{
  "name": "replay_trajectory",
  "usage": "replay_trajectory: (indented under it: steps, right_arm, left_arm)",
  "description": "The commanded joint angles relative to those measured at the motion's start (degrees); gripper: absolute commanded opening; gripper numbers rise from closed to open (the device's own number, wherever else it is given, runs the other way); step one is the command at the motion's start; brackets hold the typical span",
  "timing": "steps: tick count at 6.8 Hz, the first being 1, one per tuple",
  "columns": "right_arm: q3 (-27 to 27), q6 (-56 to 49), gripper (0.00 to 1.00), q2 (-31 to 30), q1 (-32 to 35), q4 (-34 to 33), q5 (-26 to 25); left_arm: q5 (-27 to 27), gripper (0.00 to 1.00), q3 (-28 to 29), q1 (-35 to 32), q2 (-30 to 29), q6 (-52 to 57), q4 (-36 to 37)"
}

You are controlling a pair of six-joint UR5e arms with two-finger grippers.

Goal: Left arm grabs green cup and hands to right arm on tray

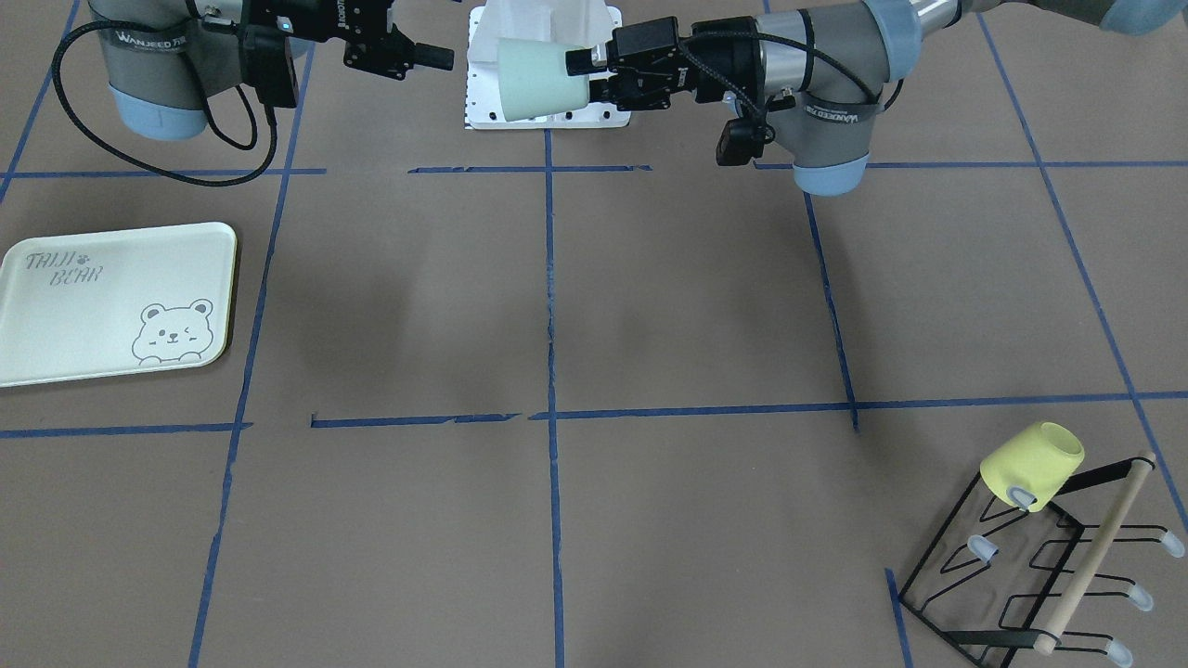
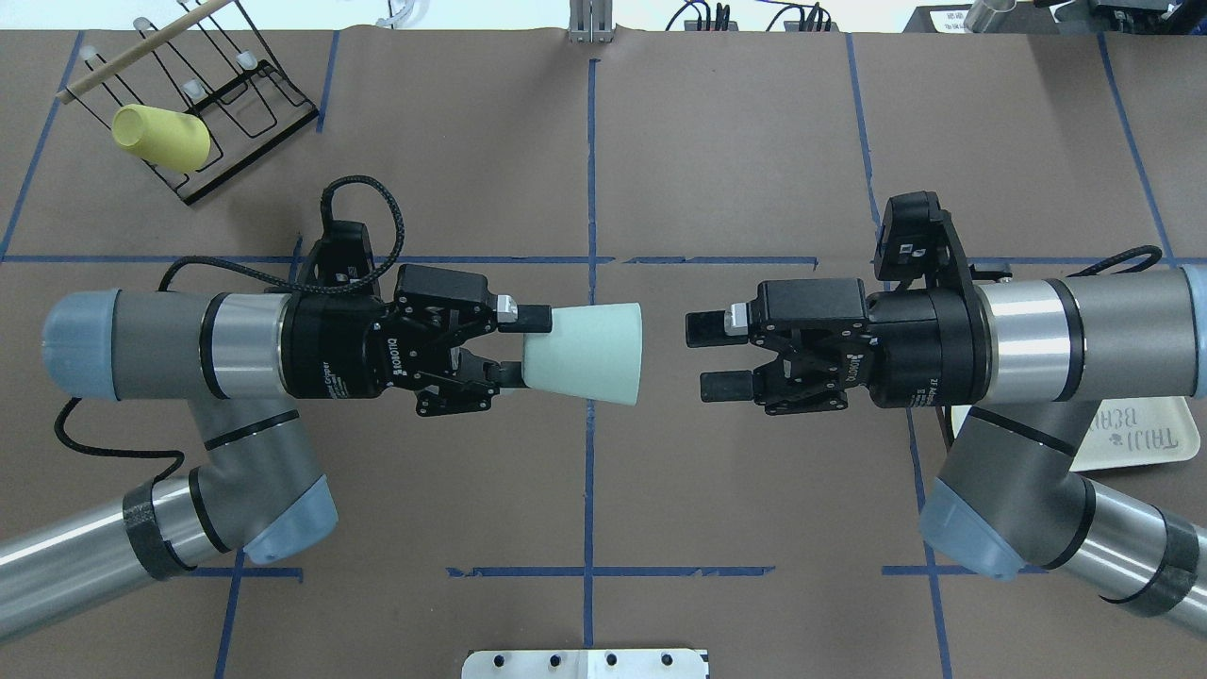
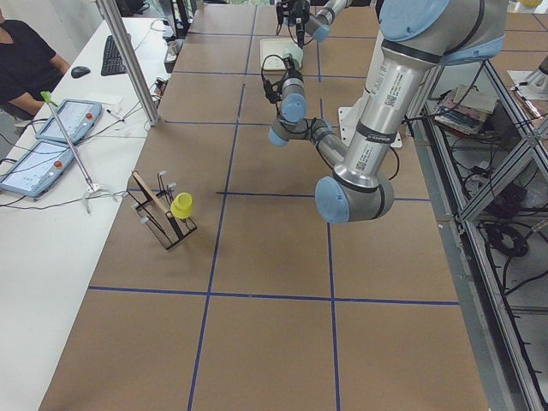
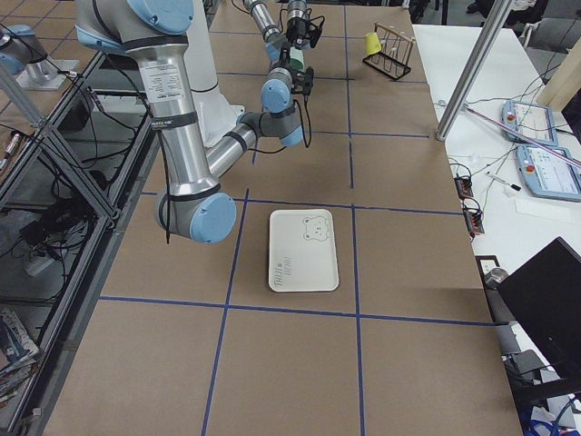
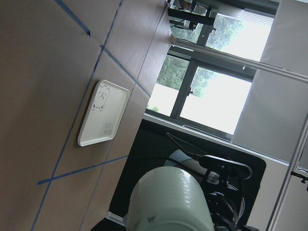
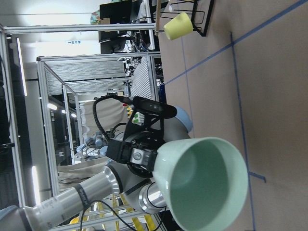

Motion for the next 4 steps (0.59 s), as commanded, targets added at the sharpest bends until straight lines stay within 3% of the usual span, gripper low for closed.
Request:
replay_trajectory:
  steps: [1,4]
  right_arm:
    - [0.0,0.7,0.97,1.5,-1.9,2.7,-3.7]
    - [0.0,0.6,0.91,1.6,-3.1,2.7,-5.1]
  left_arm:
    - [1.7,0.0,-0.4,1.8,-0.4,-0.3,-1.1]
    - [2.8,0.0,-0.9,3.2,-0.5,-0.3,-1.1]
